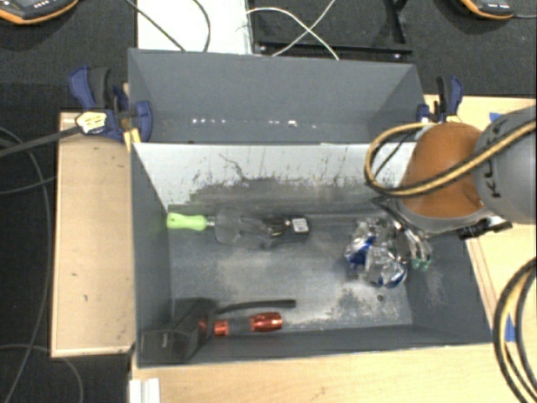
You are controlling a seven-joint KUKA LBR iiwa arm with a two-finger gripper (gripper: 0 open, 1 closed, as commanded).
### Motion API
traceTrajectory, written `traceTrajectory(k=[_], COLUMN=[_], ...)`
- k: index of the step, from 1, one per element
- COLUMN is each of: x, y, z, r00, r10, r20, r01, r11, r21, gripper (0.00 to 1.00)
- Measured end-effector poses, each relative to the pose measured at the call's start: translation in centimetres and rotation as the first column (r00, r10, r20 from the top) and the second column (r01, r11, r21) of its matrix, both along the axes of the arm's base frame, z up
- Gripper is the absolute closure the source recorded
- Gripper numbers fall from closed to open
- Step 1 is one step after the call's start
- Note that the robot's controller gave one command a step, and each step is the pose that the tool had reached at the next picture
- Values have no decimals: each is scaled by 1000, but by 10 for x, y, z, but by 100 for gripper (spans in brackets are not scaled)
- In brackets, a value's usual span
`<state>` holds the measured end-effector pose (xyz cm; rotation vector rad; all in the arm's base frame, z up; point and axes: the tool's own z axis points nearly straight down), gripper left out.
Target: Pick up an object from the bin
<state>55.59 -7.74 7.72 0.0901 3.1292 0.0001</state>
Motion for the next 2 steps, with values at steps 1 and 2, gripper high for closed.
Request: traceTrajectory(k=[1,2], x=[-3,-1], y=[0,0], z=[19,42], r00=[1000,1000], r10=[0,-1], r20=[-8,-2], r01=[0,1], r11=[1000,1000], r21=[1,0], gripper=[100,100])
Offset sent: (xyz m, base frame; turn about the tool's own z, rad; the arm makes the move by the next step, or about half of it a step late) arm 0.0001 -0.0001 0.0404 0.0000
